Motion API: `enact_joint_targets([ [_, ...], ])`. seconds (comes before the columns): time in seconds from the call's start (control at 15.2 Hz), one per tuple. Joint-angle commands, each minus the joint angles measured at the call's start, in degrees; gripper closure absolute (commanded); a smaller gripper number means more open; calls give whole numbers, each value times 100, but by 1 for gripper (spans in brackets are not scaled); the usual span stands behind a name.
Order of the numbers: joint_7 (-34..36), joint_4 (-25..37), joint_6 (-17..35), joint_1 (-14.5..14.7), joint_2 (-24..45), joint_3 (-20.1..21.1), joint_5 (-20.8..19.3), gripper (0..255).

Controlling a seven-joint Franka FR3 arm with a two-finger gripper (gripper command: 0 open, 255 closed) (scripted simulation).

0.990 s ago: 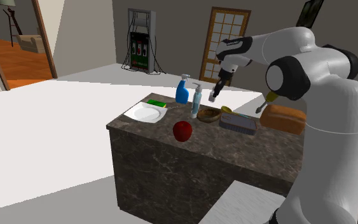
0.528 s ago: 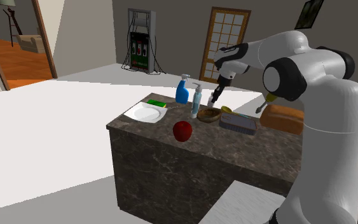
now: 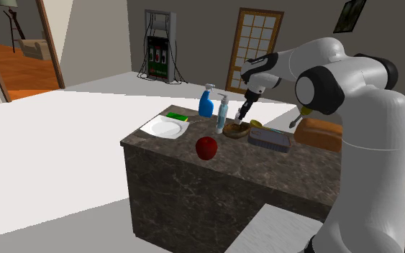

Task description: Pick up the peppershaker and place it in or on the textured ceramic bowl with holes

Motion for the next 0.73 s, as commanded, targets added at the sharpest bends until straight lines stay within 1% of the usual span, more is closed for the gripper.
enact_joint_targets([
  [0.0, -1, 1, 2, -1, 2, 1, 2, 255],
  [0.13, -1, 1, 2, -1, 2, 1, 2, 255],
  [0.2, -1, 1, 2, -1, 2, 1, 2, 0],
  [0.53, -1, 1, 2, -1, 2, 1, 2, 0],
  [0.66, 94, 176, -285, 17, -160, -82, -153, 0],
])
